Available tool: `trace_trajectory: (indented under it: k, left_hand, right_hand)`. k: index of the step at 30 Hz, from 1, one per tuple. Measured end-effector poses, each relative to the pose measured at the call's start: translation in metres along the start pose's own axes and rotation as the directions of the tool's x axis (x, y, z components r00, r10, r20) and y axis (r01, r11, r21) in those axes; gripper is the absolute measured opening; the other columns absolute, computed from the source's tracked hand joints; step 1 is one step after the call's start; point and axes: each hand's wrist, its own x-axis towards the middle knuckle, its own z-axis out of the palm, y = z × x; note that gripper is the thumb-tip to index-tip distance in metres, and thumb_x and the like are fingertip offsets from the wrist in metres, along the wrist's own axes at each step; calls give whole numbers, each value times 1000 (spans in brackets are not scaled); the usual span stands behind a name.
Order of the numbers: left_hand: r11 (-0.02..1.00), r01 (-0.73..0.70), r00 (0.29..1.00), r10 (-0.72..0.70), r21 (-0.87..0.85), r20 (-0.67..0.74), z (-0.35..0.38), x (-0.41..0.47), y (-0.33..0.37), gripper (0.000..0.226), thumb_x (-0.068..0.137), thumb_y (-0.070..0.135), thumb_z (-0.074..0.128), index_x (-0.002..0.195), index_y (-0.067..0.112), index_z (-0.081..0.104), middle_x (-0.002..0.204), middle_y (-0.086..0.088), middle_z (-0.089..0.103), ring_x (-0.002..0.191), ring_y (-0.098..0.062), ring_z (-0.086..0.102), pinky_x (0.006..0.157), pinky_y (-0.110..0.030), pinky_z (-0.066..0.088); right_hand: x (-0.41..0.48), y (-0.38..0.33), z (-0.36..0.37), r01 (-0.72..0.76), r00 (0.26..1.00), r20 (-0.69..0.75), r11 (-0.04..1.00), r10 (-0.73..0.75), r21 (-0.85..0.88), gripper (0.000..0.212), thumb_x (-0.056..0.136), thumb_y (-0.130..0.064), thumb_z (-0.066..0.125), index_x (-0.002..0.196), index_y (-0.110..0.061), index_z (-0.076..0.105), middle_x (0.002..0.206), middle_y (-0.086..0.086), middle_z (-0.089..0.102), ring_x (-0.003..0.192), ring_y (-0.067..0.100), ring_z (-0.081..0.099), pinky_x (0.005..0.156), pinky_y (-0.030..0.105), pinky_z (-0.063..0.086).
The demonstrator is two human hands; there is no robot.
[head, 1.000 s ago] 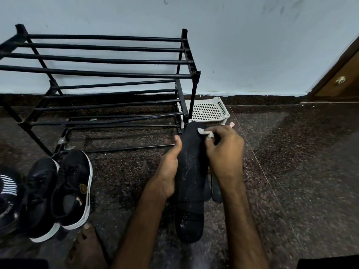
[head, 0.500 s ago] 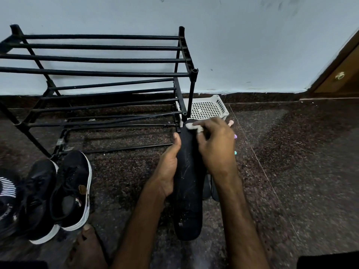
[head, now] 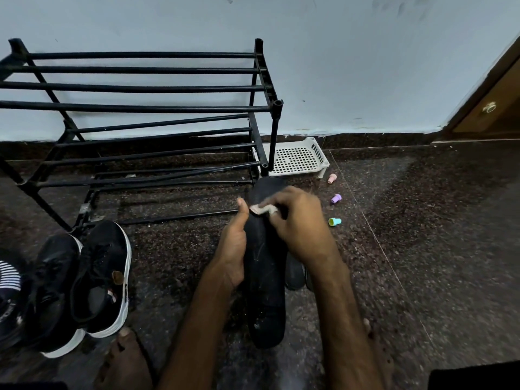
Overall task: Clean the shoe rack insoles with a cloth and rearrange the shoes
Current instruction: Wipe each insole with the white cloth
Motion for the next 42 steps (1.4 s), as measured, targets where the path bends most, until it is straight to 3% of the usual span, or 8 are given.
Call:
trace_trajectory:
  k: [8,10,17,24,30,35,38,42]
  left_hand:
    - [999,-36,998,36,14,-43,-8,1,5,65,96,59,39,131,7,57,119,-20,68,101,-35,70,77,-52,59]
    - [998,-55,995,55,-7,-82,-9,2,5,62,97,59,39,128,9,59,115,-17,71,97,-33,71,76,-50,60]
    - [998,-62,995,61,-17,-75,-7,3,7,65,98,61,32,113,8,66,108,-18,73,88,-29,72,76,-46,59]
    - [1000,18,999,-18,-13,-32,-14,6,6,78,92,73,27,118,9,65,112,-17,72,91,-29,71,82,-52,55]
    - [998,69,992,-67,-14,107,-20,-1,-2,79,93,71,23,129,10,60,117,-17,69,98,-30,70,79,-51,59]
    - [998,43,996,-46,43,80,-16,-1,-4,71,97,65,25,120,10,65,108,-14,73,91,-24,72,72,-36,60]
    - [997,17,998,-21,75,51,-13,2,-5,70,96,65,25,115,12,68,107,-11,74,92,-21,72,76,-33,60]
    - [1000,-4,1000,4,4,-2,-19,9,-7,82,95,70,23,120,7,68,122,-16,68,107,-26,68,94,-39,52]
  right_hand:
    - [-7,25,-7,-285,897,-328,955,297,85,19,85,-9,70,102,-16,76,93,-1,70,79,10,64,76,20,53]
    - [-12,25,-3,-338,875,-285,915,392,219,14,86,-13,72,97,-20,75,84,-4,71,75,9,66,67,17,53]
    - [-20,36,19,-430,865,59,674,499,600,12,82,-22,76,92,-15,75,84,2,77,84,25,73,82,52,57]
    - [-22,39,27,-411,860,98,568,500,713,14,79,-15,80,92,-11,75,86,13,76,88,43,70,77,58,57]
    - [-12,32,28,-412,787,-59,594,615,691,12,79,-22,78,87,-15,75,73,5,75,64,31,71,59,55,59]
    - [-15,25,25,-151,896,-398,977,199,149,19,87,-8,69,105,-13,75,96,-1,70,85,13,65,79,26,53]
    - [-15,26,29,24,985,-169,1000,-27,-16,21,87,-5,65,104,-14,75,97,1,65,89,18,61,80,31,50]
    - [-19,33,19,11,999,51,999,-13,40,21,82,-4,67,95,-17,78,91,-2,68,81,11,62,77,30,51]
